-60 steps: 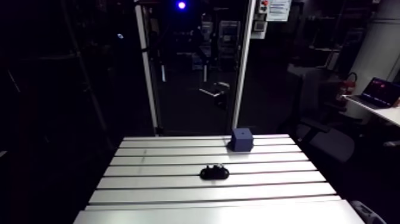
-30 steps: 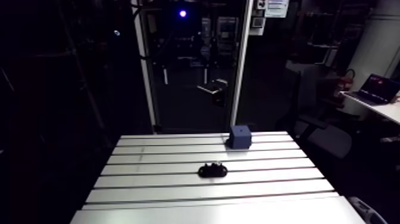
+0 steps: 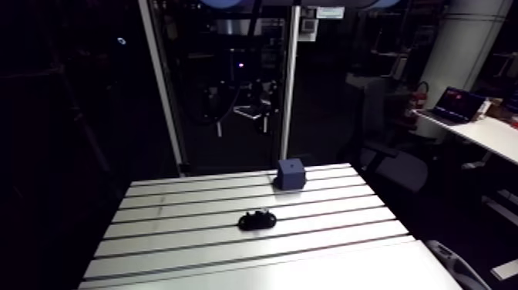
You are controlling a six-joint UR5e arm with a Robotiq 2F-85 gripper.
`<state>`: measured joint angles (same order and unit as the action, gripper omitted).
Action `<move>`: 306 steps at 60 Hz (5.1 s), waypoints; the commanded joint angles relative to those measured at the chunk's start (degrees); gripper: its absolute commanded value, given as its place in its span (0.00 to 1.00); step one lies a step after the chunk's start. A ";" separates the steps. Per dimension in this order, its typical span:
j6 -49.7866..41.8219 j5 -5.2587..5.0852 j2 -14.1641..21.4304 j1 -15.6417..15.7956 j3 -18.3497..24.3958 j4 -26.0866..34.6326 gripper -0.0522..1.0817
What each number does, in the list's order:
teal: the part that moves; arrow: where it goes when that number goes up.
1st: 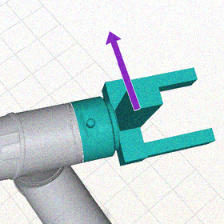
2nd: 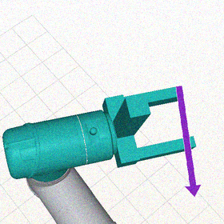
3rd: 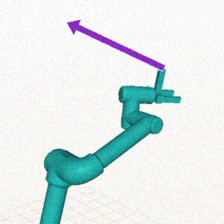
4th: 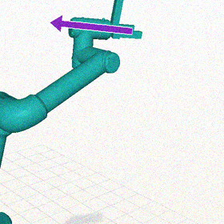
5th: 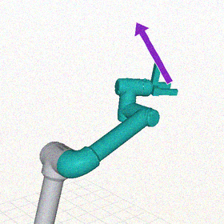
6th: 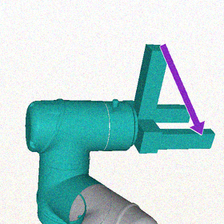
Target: Pick up the M10 bolt and insert it into the hole until fully seated.
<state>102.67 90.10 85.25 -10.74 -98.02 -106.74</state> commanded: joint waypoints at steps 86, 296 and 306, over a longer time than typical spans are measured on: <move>6.01 -2.56 -4.25 -7.55 -17.15 -24.23 0.06; 4.78 -1.90 -10.42 -6.67 -22.27 -31.91 0.59; 4.78 -1.90 -10.50 -6.67 -22.27 -31.91 0.62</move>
<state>107.41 88.20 74.83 -17.41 -120.29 -138.66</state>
